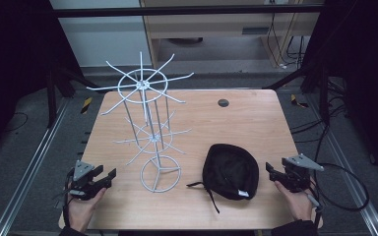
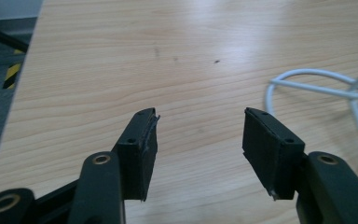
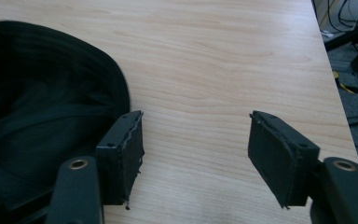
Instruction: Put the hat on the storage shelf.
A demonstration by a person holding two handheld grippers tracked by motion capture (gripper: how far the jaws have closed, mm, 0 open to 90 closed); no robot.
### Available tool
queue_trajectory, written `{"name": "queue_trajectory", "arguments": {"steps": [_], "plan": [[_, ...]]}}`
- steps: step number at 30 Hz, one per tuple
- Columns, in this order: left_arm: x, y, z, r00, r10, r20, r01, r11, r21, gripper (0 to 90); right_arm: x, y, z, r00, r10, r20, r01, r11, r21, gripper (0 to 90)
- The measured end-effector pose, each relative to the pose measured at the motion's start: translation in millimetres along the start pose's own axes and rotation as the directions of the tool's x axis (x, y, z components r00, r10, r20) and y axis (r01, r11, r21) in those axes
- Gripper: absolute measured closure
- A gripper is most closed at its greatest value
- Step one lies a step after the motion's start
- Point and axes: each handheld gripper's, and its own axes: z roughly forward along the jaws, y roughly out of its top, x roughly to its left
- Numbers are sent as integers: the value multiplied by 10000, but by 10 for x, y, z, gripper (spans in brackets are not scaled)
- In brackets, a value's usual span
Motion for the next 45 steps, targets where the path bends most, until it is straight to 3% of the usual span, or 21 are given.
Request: {"name": "queue_trajectory", "arguments": {"steps": [6, 8, 17, 34, 38, 41, 45], "plan": [[-191, 12, 1, 9985, 341, 434, -343, 9994, 38, 443, 61, 59, -68, 9992, -56, -401, 55, 10000, -44, 394], [-283, 18, 13, 9963, 432, 748, -440, 9990, 96, 445, 101, 101, -107, 9986, -155, -509, 151, 9998, -90, 423], [-523, 29, -3, 9882, 743, 1338, -735, 9972, -105, 455, 195, 207, -209, 9946, -233, -1013, 209, 9995, -242, 484], [-1034, 90, -4, 9557, 1765, 2357, -1760, 9841, -233, 445, 349, 363, -240, 9840, -595, -1678, 589, 9982, -87, 549], [-1169, 117, 28, 9471, 1850, 2624, -1869, 9822, -179, 455, 382, 385, -209, 9814, -675, -1799, 685, 9977, -7, 566], [-1227, 127, 44, 9455, 1778, 2730, -1777, 9838, -251, 459, 392, 390, -194, 9806, -737, -1816, 753, 9972, 18, 572], [-1332, 163, 81, 9375, 1889, 2922, -1902, 9815, -242, 466, 419, 389, -143, 9793, -855, -1836, 898, 9958, 151, 579]]}}
